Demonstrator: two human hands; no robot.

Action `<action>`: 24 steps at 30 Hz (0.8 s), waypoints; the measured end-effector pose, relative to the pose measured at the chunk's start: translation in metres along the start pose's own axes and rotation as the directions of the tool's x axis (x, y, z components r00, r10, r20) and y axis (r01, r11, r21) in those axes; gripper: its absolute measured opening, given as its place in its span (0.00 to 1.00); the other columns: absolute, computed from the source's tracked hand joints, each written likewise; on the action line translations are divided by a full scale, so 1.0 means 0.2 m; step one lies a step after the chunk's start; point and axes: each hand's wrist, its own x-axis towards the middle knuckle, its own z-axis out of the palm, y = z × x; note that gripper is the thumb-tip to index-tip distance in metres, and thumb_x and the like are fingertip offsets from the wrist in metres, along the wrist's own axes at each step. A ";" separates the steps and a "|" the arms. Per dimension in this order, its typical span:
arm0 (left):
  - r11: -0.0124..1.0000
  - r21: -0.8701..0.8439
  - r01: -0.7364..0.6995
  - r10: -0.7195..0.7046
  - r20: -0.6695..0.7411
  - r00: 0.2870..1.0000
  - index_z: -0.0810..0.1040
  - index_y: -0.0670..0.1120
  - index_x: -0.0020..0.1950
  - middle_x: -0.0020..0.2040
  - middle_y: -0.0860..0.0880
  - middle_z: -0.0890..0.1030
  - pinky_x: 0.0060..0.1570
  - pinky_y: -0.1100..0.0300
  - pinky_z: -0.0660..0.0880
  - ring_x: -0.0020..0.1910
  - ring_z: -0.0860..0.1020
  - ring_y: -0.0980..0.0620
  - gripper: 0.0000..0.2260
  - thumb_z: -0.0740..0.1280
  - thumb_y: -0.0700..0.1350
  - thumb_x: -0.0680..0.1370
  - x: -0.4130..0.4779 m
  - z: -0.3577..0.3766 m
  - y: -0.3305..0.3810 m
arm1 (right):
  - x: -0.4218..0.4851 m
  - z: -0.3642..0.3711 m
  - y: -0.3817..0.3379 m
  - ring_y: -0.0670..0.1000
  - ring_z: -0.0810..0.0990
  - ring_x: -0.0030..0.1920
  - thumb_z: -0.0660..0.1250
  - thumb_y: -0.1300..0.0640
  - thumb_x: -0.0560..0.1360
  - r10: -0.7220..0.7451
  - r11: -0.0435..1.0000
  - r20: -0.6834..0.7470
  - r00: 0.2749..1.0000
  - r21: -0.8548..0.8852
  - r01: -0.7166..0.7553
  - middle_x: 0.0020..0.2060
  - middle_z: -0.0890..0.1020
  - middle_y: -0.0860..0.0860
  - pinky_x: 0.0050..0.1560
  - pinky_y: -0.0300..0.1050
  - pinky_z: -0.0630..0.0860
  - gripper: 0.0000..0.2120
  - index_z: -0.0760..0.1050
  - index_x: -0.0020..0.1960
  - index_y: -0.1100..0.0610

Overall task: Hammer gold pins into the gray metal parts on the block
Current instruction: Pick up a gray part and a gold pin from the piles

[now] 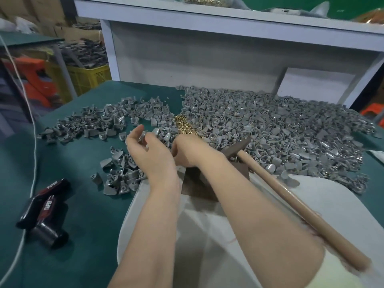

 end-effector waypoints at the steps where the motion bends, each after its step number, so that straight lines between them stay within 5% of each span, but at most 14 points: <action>1: 1.000 0.008 -0.006 0.006 0.002 1.000 0.71 0.50 0.55 0.61 0.46 0.74 0.46 0.69 0.69 0.53 0.73 0.53 0.09 0.56 0.38 0.79 0.00 0.00 0.00 | 0.02 0.01 -0.02 0.55 0.76 0.42 0.67 0.61 0.72 0.019 0.999 0.020 1.000 -0.048 -0.018 0.44 0.78 0.53 0.52 0.50 0.77 0.12 0.78 0.55 0.58; 5: 0.998 0.058 -0.017 0.013 0.067 0.998 0.71 0.54 0.50 0.62 0.46 0.73 0.41 0.71 0.69 0.49 0.73 0.53 0.09 0.58 0.39 0.79 0.00 0.00 -0.01 | 0.01 0.01 0.01 0.56 0.76 0.42 0.63 0.61 0.74 -0.004 0.999 -0.127 0.992 -0.040 -0.001 0.42 0.78 0.55 0.50 0.48 0.77 0.09 0.78 0.52 0.59; 9: 0.978 0.174 -0.119 0.070 0.264 0.962 0.74 0.53 0.58 0.57 0.52 0.75 0.41 0.78 0.69 0.48 0.74 0.63 0.10 0.63 0.42 0.79 -0.02 0.02 -0.02 | -0.13 -0.11 0.12 0.50 0.78 0.47 0.66 0.57 0.75 0.001 0.926 -0.382 0.924 0.350 0.143 0.47 0.81 0.50 0.49 0.42 0.74 0.07 0.79 0.52 0.55; 11: 0.970 0.203 -0.135 0.044 0.399 0.916 0.76 0.50 0.60 0.54 0.50 0.80 0.48 0.74 0.73 0.49 0.77 0.61 0.10 0.64 0.45 0.79 -0.04 0.02 -0.02 | -0.20 -0.17 0.16 0.47 0.80 0.46 0.68 0.57 0.74 -0.023 0.869 -0.419 0.908 0.440 0.225 0.46 0.81 0.47 0.49 0.41 0.76 0.07 0.78 0.52 0.51; 13: 0.969 0.211 -0.128 0.012 0.480 0.877 0.78 0.48 0.57 0.52 0.46 0.82 0.57 0.58 0.76 0.51 0.80 0.52 0.08 0.64 0.46 0.79 -0.05 0.03 -0.01 | -0.24 -0.19 0.17 0.46 0.81 0.45 0.68 0.59 0.73 -0.061 0.850 -0.430 0.901 0.451 0.272 0.45 0.81 0.47 0.49 0.42 0.78 0.08 0.78 0.51 0.51; 15: 0.971 0.200 -0.134 0.020 0.487 0.873 0.78 0.48 0.54 0.50 0.45 0.83 0.58 0.51 0.76 0.51 0.81 0.49 0.05 0.65 0.44 0.79 -0.05 0.03 0.00 | -0.26 -0.19 0.18 0.47 0.81 0.45 0.68 0.61 0.72 -0.077 0.825 -0.439 0.895 0.476 0.304 0.46 0.81 0.48 0.49 0.42 0.79 0.10 0.77 0.52 0.52; 18: 0.988 0.137 -0.072 0.014 0.386 0.922 0.78 0.49 0.49 0.48 0.49 0.83 0.52 0.61 0.78 0.49 0.82 0.53 0.04 0.65 0.41 0.78 -0.04 0.02 0.01 | -0.25 -0.19 0.19 0.49 0.81 0.46 0.70 0.60 0.73 -0.032 0.745 -0.418 0.908 0.595 0.300 0.46 0.81 0.49 0.49 0.42 0.78 0.14 0.74 0.56 0.51; 20: 0.999 0.050 0.004 -0.018 0.291 0.957 0.77 0.49 0.48 0.44 0.52 0.82 0.46 0.68 0.77 0.45 0.82 0.56 0.04 0.66 0.40 0.78 -0.02 0.02 0.01 | -0.20 -0.16 0.20 0.48 0.80 0.48 0.69 0.57 0.74 0.025 0.835 -0.398 0.917 0.513 0.200 0.47 0.81 0.47 0.53 0.42 0.75 0.12 0.75 0.57 0.50; 24: 0.998 -0.003 0.058 -0.057 0.188 0.981 0.76 0.51 0.49 0.46 0.51 0.80 0.48 0.66 0.74 0.47 0.79 0.56 0.06 0.66 0.39 0.77 0.00 0.00 -0.01 | -0.01 -0.07 0.15 0.52 0.79 0.49 0.67 0.59 0.75 0.083 0.983 -0.234 0.969 0.178 -0.042 0.50 0.82 0.52 0.50 0.44 0.76 0.07 0.80 0.52 0.56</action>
